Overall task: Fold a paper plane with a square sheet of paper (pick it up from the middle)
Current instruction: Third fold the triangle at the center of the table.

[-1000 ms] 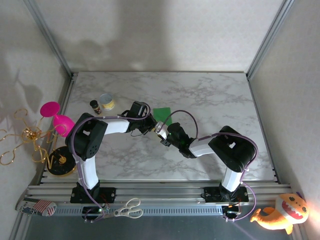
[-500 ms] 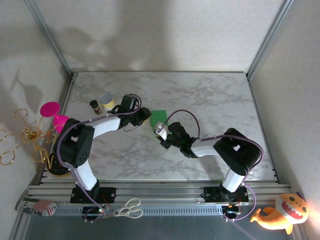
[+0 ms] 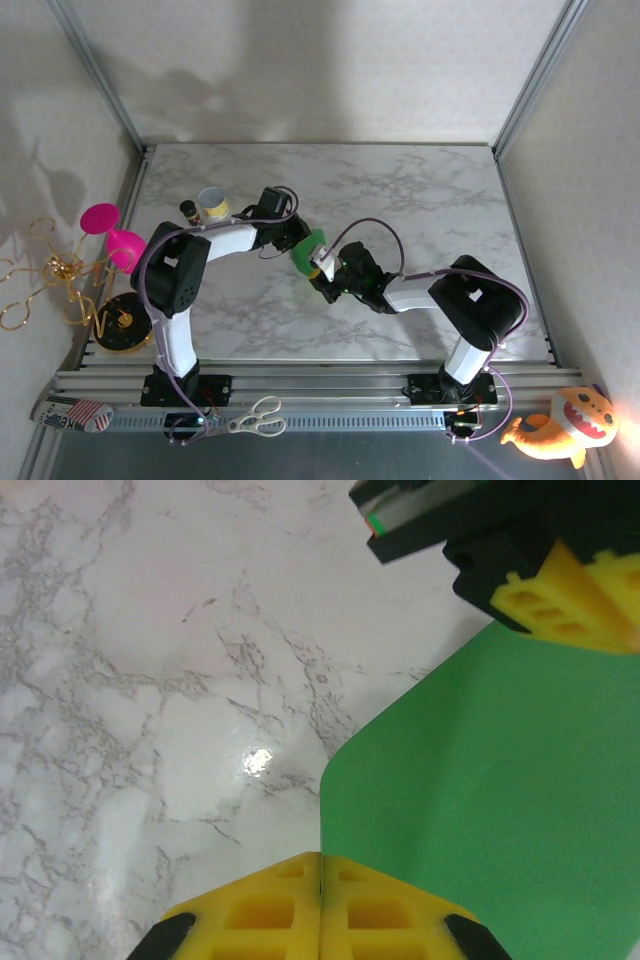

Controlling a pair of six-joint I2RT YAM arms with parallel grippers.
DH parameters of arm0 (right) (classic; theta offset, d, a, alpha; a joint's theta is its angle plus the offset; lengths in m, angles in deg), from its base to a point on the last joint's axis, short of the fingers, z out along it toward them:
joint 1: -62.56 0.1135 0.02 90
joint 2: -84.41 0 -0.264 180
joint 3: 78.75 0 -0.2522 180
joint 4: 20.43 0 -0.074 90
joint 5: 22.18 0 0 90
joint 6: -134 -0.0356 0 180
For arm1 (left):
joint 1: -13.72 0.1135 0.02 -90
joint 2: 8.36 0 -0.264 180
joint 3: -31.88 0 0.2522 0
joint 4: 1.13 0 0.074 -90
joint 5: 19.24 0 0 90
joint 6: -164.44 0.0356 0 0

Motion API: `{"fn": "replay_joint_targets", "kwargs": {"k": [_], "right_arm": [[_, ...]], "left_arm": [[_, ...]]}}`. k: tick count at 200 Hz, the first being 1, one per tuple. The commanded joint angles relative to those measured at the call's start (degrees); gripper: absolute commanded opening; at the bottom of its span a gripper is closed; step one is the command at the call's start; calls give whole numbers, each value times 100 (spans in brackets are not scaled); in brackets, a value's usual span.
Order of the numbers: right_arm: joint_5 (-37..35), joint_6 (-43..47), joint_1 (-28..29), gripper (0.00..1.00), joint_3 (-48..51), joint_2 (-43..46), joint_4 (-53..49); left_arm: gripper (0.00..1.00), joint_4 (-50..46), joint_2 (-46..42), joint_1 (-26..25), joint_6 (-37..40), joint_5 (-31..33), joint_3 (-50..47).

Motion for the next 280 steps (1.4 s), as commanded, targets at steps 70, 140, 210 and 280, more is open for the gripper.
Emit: {"fn": "replay_joint_targets", "kwargs": {"k": [70,140,210,280], "right_arm": [[160,-960,-173,8,-350,-202,-373],[-348,-876,-313,8,-803,-457,-978],[-431,-919,-327,8,-936,-580,-1117],[-751,-843,-328,7,-1059,-662,-1272]], "left_arm": [[0,-769,485,-138,595,331,240],[0,-860,575,-127,842,246,178],[0,-813,590,-129,834,193,173],[0,-731,609,-138,810,157,120]]}}
